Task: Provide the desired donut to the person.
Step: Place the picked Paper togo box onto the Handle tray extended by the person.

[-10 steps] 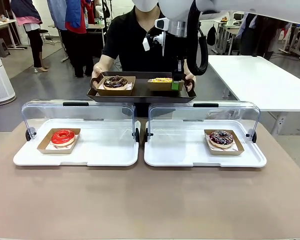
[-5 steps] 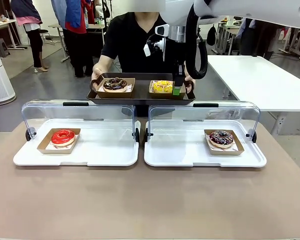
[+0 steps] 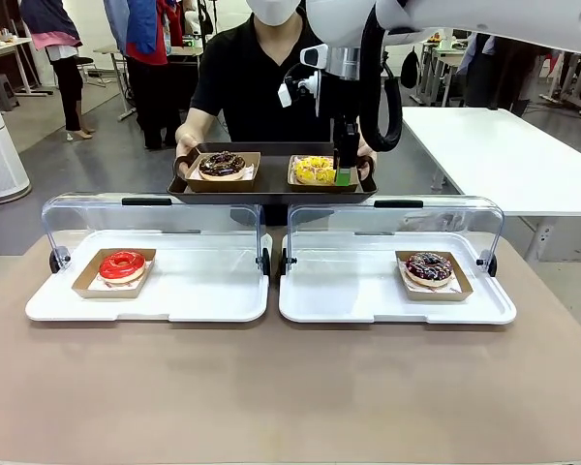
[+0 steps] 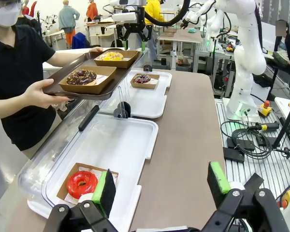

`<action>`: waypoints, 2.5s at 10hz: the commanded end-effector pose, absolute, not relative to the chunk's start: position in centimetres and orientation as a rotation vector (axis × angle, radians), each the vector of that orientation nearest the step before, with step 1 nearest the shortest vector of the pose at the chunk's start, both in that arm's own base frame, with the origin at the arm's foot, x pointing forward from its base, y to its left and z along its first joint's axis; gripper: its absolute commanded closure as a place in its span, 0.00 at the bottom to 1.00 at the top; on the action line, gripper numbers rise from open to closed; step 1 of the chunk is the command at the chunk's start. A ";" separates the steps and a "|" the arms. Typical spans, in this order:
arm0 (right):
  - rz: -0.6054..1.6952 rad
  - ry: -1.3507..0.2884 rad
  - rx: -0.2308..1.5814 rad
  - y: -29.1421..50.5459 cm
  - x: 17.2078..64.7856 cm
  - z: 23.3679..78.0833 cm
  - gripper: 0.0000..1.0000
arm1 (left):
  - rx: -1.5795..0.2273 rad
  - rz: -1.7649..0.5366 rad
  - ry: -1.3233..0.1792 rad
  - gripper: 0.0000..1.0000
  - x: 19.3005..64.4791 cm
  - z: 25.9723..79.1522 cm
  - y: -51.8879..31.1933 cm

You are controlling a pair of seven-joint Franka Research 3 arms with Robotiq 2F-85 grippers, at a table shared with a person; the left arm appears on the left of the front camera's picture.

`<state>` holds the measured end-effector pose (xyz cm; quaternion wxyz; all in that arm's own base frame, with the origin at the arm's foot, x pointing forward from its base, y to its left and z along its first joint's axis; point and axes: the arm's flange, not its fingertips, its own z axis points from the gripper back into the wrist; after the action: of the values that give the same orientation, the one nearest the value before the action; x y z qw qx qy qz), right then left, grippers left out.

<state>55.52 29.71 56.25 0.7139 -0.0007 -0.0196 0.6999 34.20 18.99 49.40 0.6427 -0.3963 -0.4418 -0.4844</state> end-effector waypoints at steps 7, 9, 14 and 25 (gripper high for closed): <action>1.617 0.036 -0.003 26.8 50.1 57.8 0.00 | -0.909 -1.107 -1.033 0.00 34.1 49.5 19.0; 1.653 -0.025 -0.023 19.8 44.0 57.9 0.00 | -0.909 -1.107 -1.033 0.00 34.1 49.5 19.0; 1.497 -0.112 0.037 10.7 41.0 54.5 0.00 | -0.909 -1.107 -1.033 0.00 34.1 49.5 19.0; 1.507 -0.054 0.026 9.2 40.3 54.8 0.00 | -0.909 -1.107 -1.033 0.00 34.1 49.5 19.0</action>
<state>40.42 9.35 54.67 0.7294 0.0126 -0.0284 0.6833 34.21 19.01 49.38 0.6430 -0.3966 -0.4415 -0.4841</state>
